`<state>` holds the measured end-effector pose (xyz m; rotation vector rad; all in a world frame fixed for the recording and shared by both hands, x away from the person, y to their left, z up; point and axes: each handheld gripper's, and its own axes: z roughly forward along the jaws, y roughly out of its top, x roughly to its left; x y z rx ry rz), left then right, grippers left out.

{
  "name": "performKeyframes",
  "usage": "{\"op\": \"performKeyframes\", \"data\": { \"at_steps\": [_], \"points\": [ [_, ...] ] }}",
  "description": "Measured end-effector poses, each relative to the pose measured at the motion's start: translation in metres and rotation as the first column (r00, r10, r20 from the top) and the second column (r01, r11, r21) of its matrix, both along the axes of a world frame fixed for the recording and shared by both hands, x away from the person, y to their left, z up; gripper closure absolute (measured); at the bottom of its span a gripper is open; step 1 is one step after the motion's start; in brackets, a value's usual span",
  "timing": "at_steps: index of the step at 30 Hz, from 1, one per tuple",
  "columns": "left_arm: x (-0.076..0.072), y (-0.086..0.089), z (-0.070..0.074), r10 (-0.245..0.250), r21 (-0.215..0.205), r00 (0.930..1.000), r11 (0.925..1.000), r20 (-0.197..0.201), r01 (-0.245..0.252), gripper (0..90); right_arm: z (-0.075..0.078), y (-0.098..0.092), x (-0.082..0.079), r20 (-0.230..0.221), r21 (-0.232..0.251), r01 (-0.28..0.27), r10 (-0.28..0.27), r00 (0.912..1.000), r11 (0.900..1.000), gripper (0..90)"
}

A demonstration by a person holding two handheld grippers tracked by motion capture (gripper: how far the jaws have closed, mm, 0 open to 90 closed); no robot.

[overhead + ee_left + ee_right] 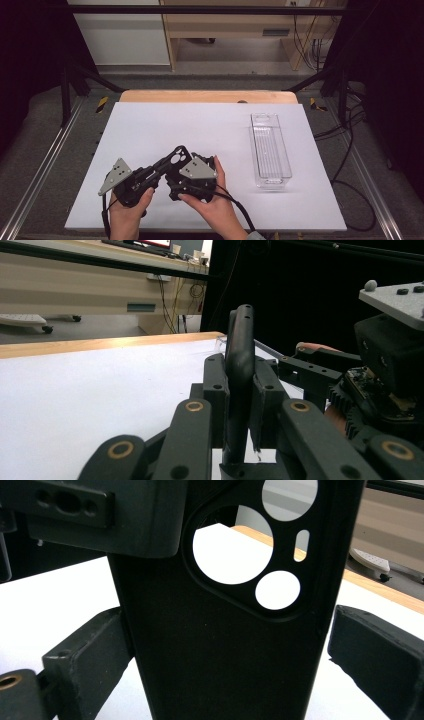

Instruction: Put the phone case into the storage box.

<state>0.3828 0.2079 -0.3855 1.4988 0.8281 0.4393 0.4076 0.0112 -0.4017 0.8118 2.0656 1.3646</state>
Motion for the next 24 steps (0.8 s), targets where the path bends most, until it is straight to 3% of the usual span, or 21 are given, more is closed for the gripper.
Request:
{"op": "performKeyframes", "data": {
  "at_steps": [24],
  "points": [
    [-0.0013, -0.0057, -0.0026, -0.015, 0.012, 0.9999, 0.9998, -0.005, 0.015, 80.8, -0.0008, 0.0024, -0.0014, 0.016, 0.003, 0.024, -0.024, 0.9996, 1.0, 4.1]
  ]
}}
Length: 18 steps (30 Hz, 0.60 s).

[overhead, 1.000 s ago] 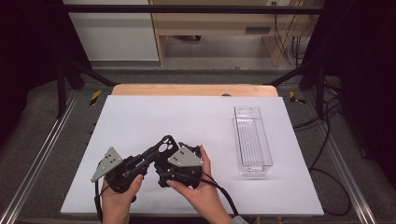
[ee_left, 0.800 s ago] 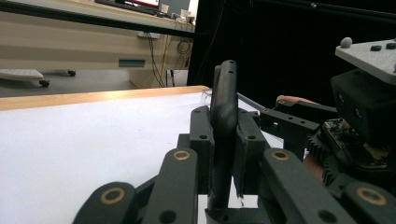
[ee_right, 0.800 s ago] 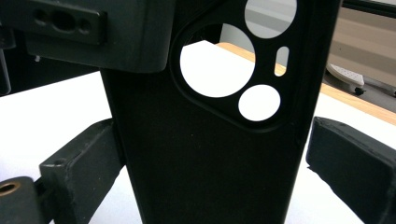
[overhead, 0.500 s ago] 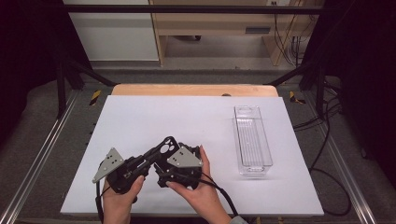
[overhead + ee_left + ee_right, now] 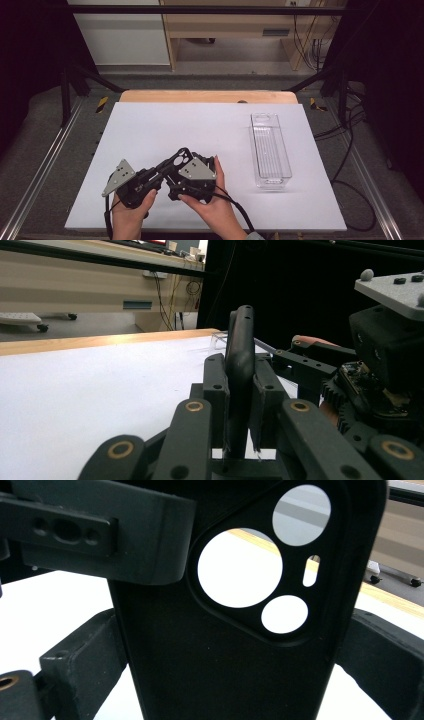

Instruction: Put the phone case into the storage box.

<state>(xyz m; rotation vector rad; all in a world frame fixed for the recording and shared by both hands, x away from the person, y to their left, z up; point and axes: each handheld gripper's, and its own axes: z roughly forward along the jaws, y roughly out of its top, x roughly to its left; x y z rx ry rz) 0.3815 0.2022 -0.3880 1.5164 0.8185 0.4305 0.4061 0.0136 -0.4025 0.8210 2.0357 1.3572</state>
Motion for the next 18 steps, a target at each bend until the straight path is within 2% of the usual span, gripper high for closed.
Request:
{"op": "performKeyframes", "data": {
  "at_steps": [18],
  "points": [
    [-0.0013, -0.0036, -0.0015, -0.007, 0.007, 1.0, 0.9999, 0.0, 0.007, 80.8, -0.0005, 0.002, -0.0015, -0.002, -0.007, 0.014, -0.014, 0.9999, 1.0, 4.9]
  ]
}}
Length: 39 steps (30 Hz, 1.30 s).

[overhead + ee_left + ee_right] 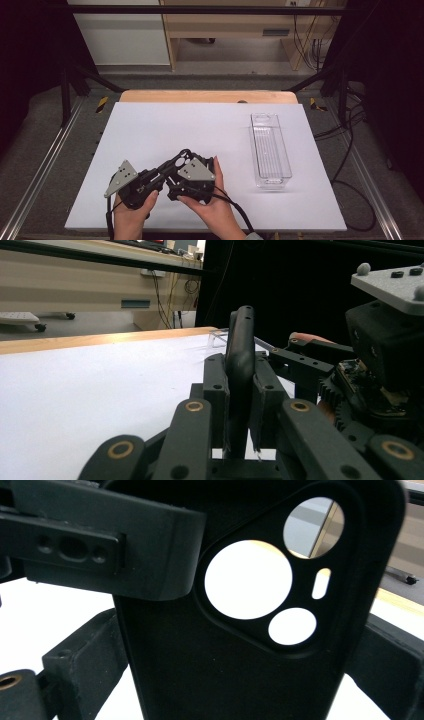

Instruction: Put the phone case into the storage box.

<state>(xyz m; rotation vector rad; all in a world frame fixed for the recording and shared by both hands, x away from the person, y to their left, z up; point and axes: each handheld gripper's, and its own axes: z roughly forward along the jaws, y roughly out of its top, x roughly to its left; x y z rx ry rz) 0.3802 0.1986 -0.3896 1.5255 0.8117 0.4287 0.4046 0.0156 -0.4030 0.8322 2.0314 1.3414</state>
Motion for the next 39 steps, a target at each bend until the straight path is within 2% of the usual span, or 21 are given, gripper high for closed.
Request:
{"op": "performKeyframes", "data": {
  "at_steps": [20, 39],
  "points": [
    [-0.0004, -0.0015, -0.0009, 0.002, -0.01, 1.0, 1.0, -0.002, -0.002, 80.8, -0.0014, -0.0006, -0.0008, 0.008, -0.005, 0.009, -0.009, 0.9999, 1.0, 12.2],
    [0.0021, -0.0021, -0.0043, -0.006, -0.012, 0.9997, 0.9999, -0.023, 0.006, 80.5, -0.0037, -0.0021, 0.001, -0.024, -0.013, 0.005, -0.005, 0.9997, 1.0, 13.3]
  ]
}}
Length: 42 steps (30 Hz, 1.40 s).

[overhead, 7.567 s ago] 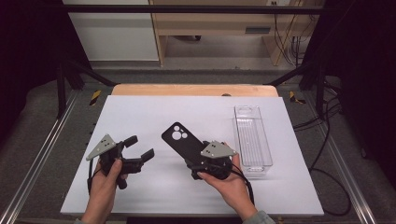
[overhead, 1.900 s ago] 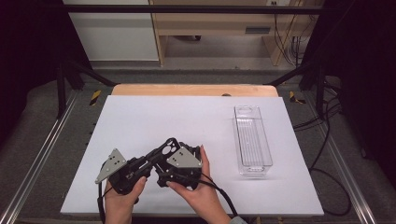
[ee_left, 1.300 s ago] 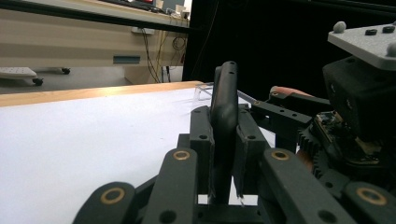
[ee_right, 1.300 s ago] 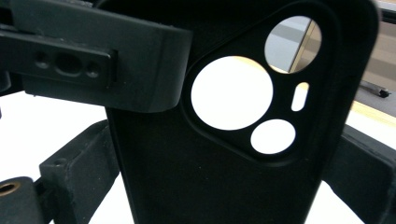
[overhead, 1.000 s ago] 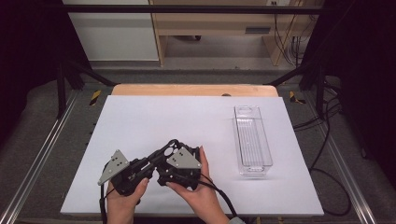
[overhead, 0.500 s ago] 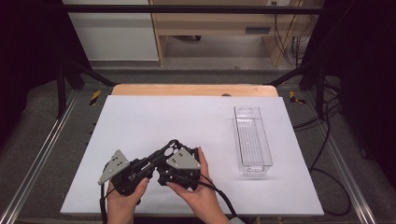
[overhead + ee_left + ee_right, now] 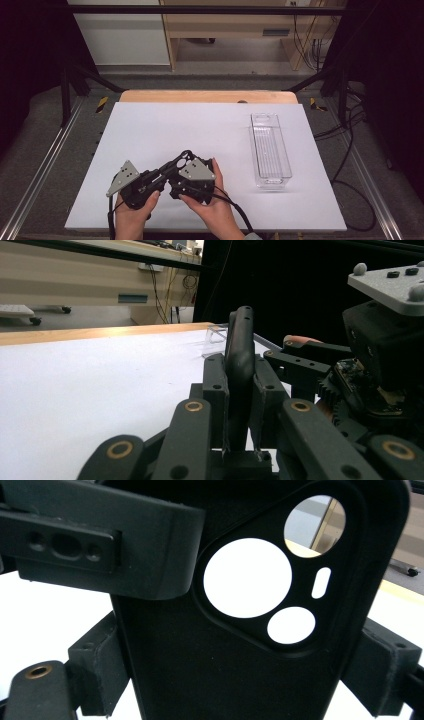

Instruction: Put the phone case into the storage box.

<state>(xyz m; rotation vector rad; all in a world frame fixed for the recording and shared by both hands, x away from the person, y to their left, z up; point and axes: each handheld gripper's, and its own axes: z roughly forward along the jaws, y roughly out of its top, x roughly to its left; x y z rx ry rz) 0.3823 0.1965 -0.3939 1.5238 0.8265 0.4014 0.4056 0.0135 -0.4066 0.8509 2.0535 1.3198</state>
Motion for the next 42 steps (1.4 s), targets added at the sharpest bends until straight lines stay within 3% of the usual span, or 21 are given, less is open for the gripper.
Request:
{"op": "performKeyframes", "data": {
  "at_steps": [4, 10, 16, 17, 19, 21, 22, 26, 28, 32, 39, 42],
  "points": [
    [0.002, 0.0, -0.001, -0.012, -0.014, 0.9998, 0.9998, -0.016, 0.011, 78.0, -0.002, -0.001, 0.002, -0.009, -0.003, 0.01, -0.01, 0.9999, 1.0, 13.4],
    [0.003, 0.002, 0.003, -0.008, -0.022, 1.0, 0.9997, -0.006, 0.008, 70.5, -0.005, -0.014, 0.012, -0.047, 0.022, 0.058, -0.057, 0.9973, 0.998, 13.5],
    [0.007, 0.006, 0.001, 0.037, 0.031, 0.9993, 0.9988, 0.012, -0.037, 56.0, -0.007, -0.027, 0.021, -0.078, 0.055, 0.106, -0.102, 0.9918, 0.993, 13.5],
    [0.008, 0.007, 0.001, 0.055, 0.041, 0.9984, 0.9976, 0.016, -0.055, 46.8, -0.007, -0.031, 0.023, -0.084, 0.061, 0.118, -0.113, 0.9901, 0.991, 13.5],
    [0.011, 0.012, 0.001, 0.092, 0.07, 0.9952, 0.9931, 0.032, -0.094, 43.6, -0.007, -0.032, 0.024, -0.085, 0.065, 0.121, -0.116, 0.9897, 0.991, 13.5],
    [0.014, 0.018, 0.0, 0.12, 0.073, 0.992, 0.9898, 0.041, -0.122, 34.4, -0.006, -0.035, 0.025, -0.087, 0.072, 0.134, -0.127, 0.988, 0.988, 13.5],
    [0.016, 0.022, -0.001, 0.132, 0.079, 0.9903, 0.9877, 0.043, -0.135, 34.4, -0.006, -0.035, 0.025, -0.087, 0.072, 0.134, -0.127, 0.988, 0.988, 13.5],
    [0.021, 0.038, -0.005, 0.186, 0.145, 0.9792, 0.9697, 0.081, -0.197, 24.6, -0.006, -0.039, 0.028, -0.084, 0.073, 0.147, -0.141, 0.9865, 0.986, 13.5],
    [0.022, 0.048, -0.009, 0.208, 0.159, 0.974, 0.9624, 0.09, -0.22, 20.7, -0.005, -0.04, 0.029, -0.084, 0.075, 0.153, -0.147, 0.9856, 0.985, 13.5],
    [0.023, 0.067, -0.022, 0.231, 0.201, 0.9682, 0.9481, 0.095, -0.246, 15.3, -0.002, -0.045, 0.033, -0.077, 0.079, 0.169, -0.163, 0.9836, 0.982, 13.5],
    [0.018, 0.103, -0.042, 0.269, 0.234, 0.9599, 0.9311, 0.08, -0.28, 10.2, 0.018, -0.059, 0.049, -0.053, 0.097, 0.205, -0.2, 0.9783, 0.974, 13.5],
    [0.016, 0.112, -0.047, 0.289, 0.21, 0.9547, 0.9312, 0.069, -0.298, 9.5, 0.029, -0.068, 0.062, -0.052, 0.097, 0.227, -0.223, 0.9734, 0.969, 13.5]
  ]
}}
